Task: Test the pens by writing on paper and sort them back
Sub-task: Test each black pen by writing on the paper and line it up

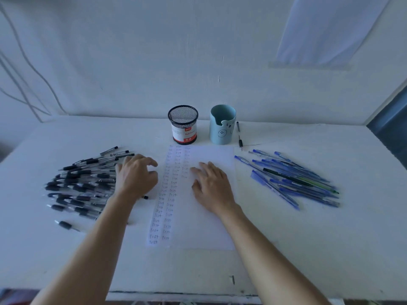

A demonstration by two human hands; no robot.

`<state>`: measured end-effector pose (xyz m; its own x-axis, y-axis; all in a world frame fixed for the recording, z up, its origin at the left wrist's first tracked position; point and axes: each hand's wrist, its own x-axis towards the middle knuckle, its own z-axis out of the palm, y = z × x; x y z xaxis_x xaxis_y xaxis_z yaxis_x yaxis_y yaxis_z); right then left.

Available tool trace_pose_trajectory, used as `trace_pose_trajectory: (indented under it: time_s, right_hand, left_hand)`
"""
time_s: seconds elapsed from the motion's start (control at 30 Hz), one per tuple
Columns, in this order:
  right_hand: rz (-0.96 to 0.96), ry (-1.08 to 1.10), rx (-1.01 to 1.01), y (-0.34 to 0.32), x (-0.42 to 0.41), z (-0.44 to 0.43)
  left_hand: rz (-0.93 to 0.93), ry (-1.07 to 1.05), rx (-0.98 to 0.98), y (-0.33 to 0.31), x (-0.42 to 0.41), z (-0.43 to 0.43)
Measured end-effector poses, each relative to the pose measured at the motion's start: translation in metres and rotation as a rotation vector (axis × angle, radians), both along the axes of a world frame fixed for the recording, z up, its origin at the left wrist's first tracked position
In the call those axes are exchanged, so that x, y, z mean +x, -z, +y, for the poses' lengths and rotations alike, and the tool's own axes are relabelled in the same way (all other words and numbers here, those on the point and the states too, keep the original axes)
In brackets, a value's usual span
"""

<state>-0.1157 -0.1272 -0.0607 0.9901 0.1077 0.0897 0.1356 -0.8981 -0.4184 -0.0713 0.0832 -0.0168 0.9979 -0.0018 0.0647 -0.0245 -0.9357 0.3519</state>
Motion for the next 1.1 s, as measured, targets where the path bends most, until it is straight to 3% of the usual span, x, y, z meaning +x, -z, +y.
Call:
trace_pose_trajectory:
  time_s: [0.27, 0.47, 0.67, 0.83, 1.1]
  right_hand:
    - [-0.034, 0.013, 0.004, -0.001, -0.003, 0.001]
    - [-0.001, 0.020, 0.012, -0.007, -0.005, 0.000]
    - [0.155, -0.018, -0.005, -0.016, -0.006, -0.001]
    - [0.197, -0.029, -0.029, -0.020, -0.010, -0.004]
    - [0.061, 0.019, -0.067, -0.010, -0.023, -0.024]
  left_hand:
    - [0.040, -0.013, 0.082, 0.005, -0.015, 0.029]
    - [-0.099, 0.052, 0.048, 0.007, -0.016, 0.027]
    - [-0.342, 0.298, -0.262, -0.007, -0.022, 0.000]
    - [-0.388, 0.301, -0.512, -0.020, -0.028, -0.025]
    - [-0.110, 0.119, -0.998, -0.035, -0.022, -0.052]
